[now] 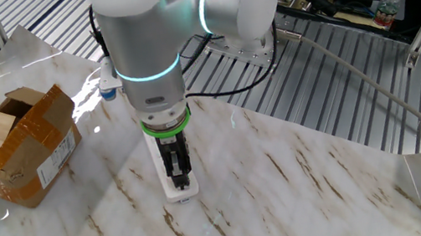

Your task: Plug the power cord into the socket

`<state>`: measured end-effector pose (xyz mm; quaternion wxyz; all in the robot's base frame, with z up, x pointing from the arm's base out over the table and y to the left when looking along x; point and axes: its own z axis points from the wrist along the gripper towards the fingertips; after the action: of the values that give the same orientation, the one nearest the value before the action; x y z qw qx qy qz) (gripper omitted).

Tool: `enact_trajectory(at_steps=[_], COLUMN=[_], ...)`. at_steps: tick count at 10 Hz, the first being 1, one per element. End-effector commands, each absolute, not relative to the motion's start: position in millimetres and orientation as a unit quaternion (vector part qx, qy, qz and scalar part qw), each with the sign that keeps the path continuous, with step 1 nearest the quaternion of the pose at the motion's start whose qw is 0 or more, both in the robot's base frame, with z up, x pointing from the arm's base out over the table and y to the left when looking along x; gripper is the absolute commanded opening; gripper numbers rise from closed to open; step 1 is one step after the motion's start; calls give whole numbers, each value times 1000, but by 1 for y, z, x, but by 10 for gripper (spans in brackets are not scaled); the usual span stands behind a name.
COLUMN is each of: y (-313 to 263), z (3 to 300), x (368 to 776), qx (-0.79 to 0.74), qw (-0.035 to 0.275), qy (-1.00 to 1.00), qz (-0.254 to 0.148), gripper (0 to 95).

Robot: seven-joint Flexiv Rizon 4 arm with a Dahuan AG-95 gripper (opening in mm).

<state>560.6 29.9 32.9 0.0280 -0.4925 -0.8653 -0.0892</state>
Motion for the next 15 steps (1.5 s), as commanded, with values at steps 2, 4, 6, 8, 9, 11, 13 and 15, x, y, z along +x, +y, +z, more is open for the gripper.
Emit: enact_trajectory(at_steps=[2,4,6,8,9,11,13,15], y=[33,35,37,38,38,36,33,32], z=[14,28,32,39,42,56,69,72], x=[562,564,565,562,562,559,557,556], qx=[-498,-509,-509,-504,-502,-485,-473,-461], qw=[33,50,54,59,62,73,79,75], qy=[-862,-855,-855,-859,-859,-869,-874,-882], qz=[-85,-87,-83,-75,-75,-73,-74,-70], gripper=[570,760,760,760,760,380,190,0])
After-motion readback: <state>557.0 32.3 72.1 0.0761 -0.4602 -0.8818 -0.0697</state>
